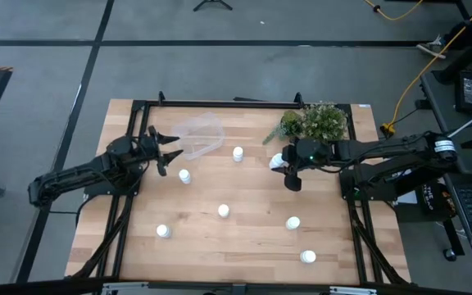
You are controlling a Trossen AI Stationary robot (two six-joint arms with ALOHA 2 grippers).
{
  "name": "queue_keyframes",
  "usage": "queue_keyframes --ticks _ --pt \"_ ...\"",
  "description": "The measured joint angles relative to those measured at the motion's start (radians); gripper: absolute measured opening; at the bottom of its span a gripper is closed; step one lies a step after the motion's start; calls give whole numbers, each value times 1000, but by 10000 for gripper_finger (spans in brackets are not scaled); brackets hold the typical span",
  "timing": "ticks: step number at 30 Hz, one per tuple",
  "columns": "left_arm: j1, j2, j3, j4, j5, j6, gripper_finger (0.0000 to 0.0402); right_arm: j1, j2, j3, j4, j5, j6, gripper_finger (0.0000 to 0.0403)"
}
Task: Pick and place pill bottles into a basket
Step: Put the white medicine bottle into the transparent bin
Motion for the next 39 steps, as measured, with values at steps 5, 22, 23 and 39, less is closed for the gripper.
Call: queue_keyframes --ticks 5,22,23,39 --pt "-1 109 53 35 24 0 240 -2 73 0 74 -39 -29 167" --pt "-130 660 303 162 42 63 240 -69 207 102 118 -88 -177 167" --pt "-138 689 321 164 42 69 240 -69 212 109 116 -95 -187 167" --pt "-244 1126 649 172 39 124 240 -69 348 200 120 -103 -293 167"
